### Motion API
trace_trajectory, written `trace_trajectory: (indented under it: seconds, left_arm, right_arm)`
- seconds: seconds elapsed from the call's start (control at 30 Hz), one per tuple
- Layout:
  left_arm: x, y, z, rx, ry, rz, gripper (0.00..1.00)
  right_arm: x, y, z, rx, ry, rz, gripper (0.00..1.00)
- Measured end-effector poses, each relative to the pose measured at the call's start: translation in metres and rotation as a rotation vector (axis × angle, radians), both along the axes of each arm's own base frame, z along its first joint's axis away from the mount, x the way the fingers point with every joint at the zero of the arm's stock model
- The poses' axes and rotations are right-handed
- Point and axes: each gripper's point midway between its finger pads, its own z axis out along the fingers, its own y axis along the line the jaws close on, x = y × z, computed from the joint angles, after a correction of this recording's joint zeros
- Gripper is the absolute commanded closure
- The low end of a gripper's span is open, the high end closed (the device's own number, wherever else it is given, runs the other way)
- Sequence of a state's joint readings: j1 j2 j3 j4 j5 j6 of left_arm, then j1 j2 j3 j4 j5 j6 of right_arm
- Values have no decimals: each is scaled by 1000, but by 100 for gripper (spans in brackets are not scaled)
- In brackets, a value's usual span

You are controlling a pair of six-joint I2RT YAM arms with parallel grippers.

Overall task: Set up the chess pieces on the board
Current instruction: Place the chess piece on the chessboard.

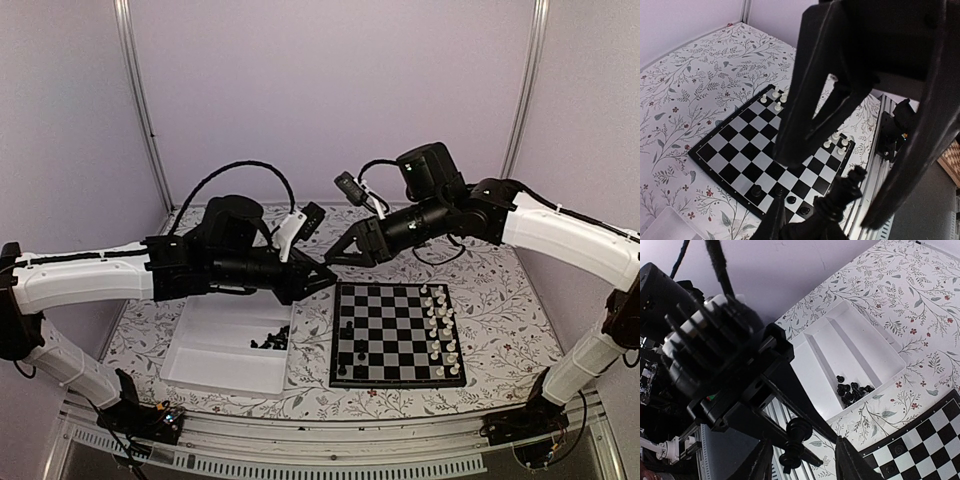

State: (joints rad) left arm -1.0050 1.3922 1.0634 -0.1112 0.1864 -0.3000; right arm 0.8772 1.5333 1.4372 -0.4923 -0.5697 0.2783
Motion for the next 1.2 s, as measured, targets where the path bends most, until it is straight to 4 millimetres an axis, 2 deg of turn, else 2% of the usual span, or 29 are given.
trace_trajectory:
  seconds: [0.2,0.27,0.33,0.43,0.53,0.6,0.73,0.8,0.9,1.03,1.2]
  left_arm:
    - [0,0,1,-8,9,3,89]
    - [1,0,1,-10,11,4,89]
    - [1,0,1,-11,17,9,84]
    - [3,1,1,-13,20,25,61]
    - [7,3,0,-9,21,54,30]
    - [12,8,-4,14,19,88,3]
    - [21,28,-14,92,9,189,1]
    - [24,44,-17,118,-5,248,1]
    - [29,80,-17,128,-21,385,1]
    - [39,114,-11,121,-38,517,1]
    - [41,129,-5,114,-57,565,4]
  right_arm:
    - [2,15,-2,11,14,17,84]
    - [0,17,-1,19,15,24,91]
    - [1,17,-1,15,10,18,95]
    - [3,17,-1,16,5,15,96]
    - [4,17,-1,13,-1,9,97]
    - [8,16,-2,4,-17,-9,96]
    - [22,11,-4,-36,-87,-68,97]
    - [30,7,-10,-75,-119,-102,97]
    - [41,3,-28,-143,-149,-140,97]
    - [55,2,-71,-256,-149,-170,97]
    - [64,-3,-131,-404,-121,-180,97]
